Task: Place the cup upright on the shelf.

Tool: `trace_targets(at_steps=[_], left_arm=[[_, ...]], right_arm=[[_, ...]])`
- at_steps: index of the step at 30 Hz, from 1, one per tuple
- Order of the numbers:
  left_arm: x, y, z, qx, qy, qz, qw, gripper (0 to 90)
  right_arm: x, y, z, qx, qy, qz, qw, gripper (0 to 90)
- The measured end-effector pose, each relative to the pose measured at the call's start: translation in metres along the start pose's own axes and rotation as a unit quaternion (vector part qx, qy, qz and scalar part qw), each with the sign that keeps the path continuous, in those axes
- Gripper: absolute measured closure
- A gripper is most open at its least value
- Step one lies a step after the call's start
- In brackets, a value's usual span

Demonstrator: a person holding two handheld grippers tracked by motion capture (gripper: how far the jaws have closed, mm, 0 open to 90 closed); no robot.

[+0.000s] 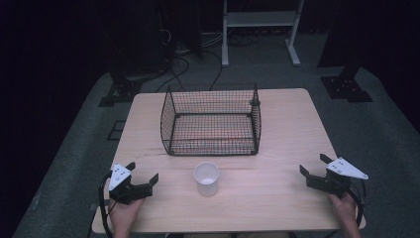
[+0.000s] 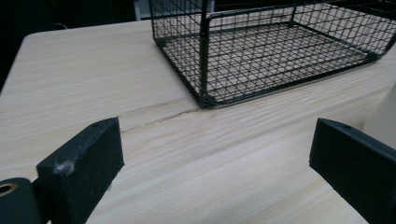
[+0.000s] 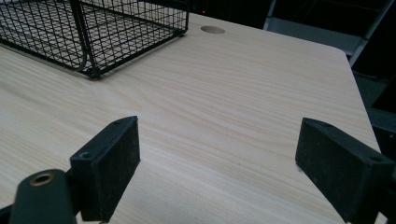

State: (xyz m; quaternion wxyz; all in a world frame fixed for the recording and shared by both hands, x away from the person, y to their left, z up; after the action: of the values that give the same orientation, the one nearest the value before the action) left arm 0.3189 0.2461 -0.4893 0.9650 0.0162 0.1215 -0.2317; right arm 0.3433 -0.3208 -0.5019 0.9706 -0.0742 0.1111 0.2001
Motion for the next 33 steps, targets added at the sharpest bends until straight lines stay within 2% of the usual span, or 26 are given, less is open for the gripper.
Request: trace_targets(at_steps=[10,21,33], left_arm=[[0.001,-0.01,0.006,0.013,-0.004,-0.02,0.9997,2.2],[0.002,-0.014,0.006,0.019,-0.002,-0.034,0.9992,2.2],[0.005,-0.031,0.009,0.045,-0.002,-0.074,0.9962,2.2]], right_arm=[[0.0,0.0,0.0,0.0,0.002,0.0,1.0,13.1],[0.0,0.001,0.0,-0.005,0.001,0.002,1.0,13.1],[0.001,0.002,0.0,-0.007,0.002,0.003,1.0,13.1]])
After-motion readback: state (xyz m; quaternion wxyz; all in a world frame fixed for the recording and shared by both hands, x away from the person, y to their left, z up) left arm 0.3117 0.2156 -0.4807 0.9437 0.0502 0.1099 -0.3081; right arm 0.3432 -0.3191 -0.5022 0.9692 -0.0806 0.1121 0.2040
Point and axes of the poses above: each handheld gripper's, and its own axes: x roughly forward along the jaws, z roughly out of its top, y roughly to its left, the point moved 6 cm from there along x, roughly forward along the jaws, and after that the axes turned 8 degrees about -y, right-handed, at the moved point
